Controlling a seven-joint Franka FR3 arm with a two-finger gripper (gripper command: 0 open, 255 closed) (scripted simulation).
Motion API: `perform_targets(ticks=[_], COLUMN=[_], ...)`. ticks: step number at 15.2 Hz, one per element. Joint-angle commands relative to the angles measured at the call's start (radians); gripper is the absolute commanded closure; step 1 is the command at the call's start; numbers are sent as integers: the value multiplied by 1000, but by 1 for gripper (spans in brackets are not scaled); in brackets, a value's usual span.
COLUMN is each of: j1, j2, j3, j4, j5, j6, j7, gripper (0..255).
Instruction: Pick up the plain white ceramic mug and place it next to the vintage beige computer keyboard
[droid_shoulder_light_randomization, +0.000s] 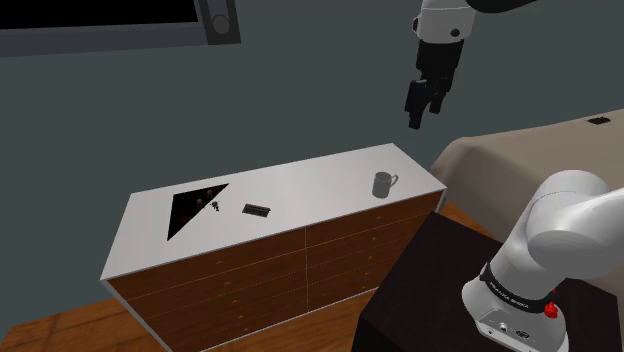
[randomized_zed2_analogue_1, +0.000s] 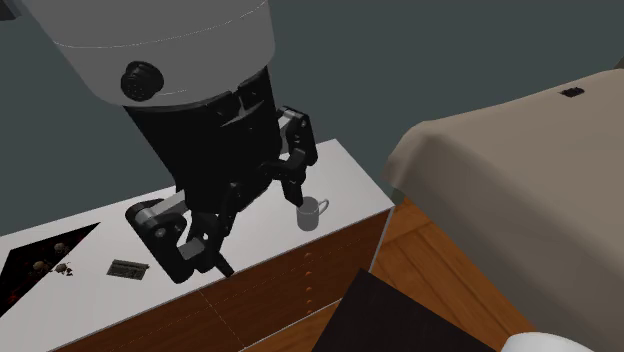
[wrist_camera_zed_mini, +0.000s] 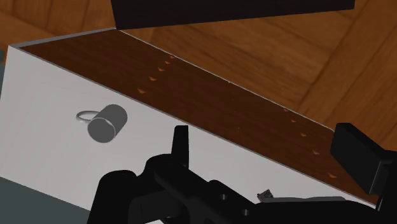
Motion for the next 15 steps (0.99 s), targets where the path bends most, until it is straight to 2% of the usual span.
perform_targets(ticks=[1, 8, 15], j1=[0, -39, -76], j2=[0, 134, 328], j3=[0, -81, -160], j4=[0, -83, -104], j5=[0, -45, -74], j6=[0, 202, 402], j7=[0, -53, -106], gripper=[0, 0, 0])
